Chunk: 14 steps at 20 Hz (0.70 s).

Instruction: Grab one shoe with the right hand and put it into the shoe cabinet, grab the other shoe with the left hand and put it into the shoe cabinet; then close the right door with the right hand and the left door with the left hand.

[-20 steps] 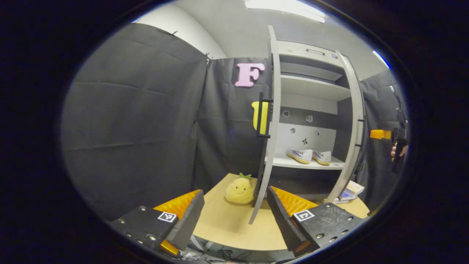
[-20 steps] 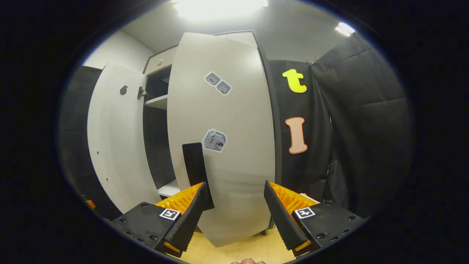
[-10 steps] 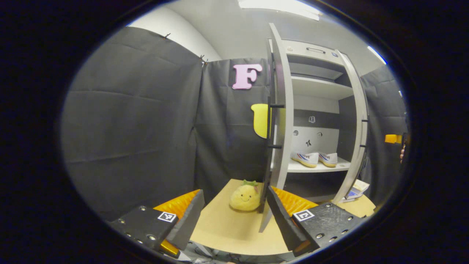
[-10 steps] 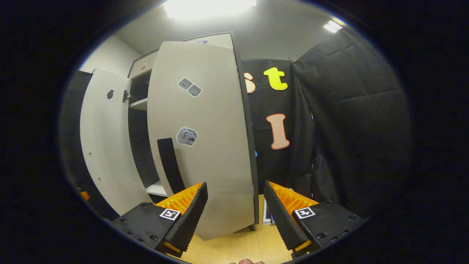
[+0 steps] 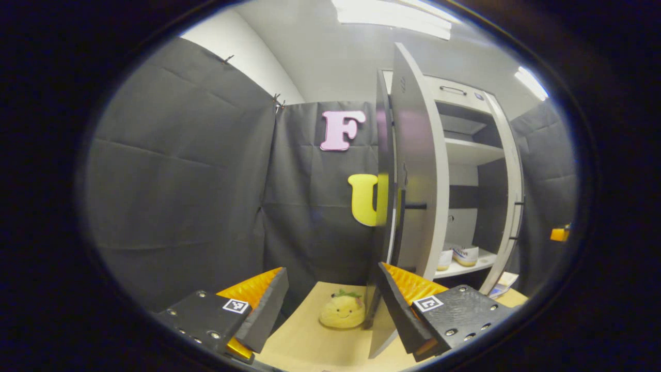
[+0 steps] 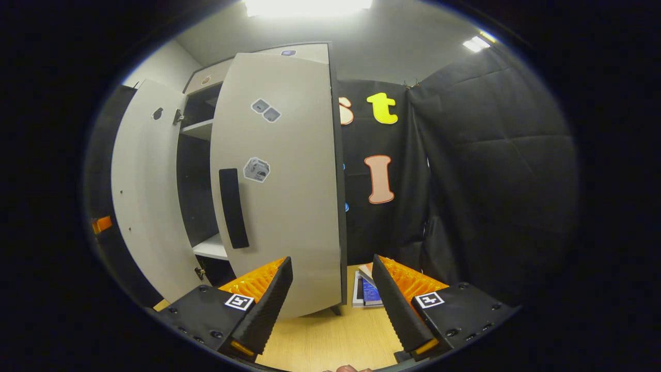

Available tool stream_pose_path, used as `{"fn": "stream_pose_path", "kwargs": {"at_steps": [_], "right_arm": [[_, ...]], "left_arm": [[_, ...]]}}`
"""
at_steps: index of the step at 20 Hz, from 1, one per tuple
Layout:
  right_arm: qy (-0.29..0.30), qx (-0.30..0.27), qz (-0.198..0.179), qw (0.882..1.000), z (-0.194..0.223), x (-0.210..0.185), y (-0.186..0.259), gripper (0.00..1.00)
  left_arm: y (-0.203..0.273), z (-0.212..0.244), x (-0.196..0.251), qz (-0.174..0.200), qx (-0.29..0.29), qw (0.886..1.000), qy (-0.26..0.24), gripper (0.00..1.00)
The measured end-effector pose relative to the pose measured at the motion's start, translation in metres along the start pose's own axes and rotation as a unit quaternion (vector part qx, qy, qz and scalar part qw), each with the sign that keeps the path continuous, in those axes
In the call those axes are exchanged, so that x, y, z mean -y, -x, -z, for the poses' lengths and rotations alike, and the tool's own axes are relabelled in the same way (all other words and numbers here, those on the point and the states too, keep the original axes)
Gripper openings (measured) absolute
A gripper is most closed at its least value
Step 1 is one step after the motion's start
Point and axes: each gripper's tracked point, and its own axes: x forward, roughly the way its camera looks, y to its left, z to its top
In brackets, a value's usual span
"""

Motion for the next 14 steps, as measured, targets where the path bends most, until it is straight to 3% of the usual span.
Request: {"fn": "stream_pose_path", "kwargs": {"at_steps": [14], "right_arm": [[-0.023, -0.033, 0.028, 0.999, 0.008, 0.004, 0.017, 0.98]], "left_arm": [[-0.034, -0.005, 0.025, 0.094, -0.010, 0.995, 0.023, 0.99]]}}
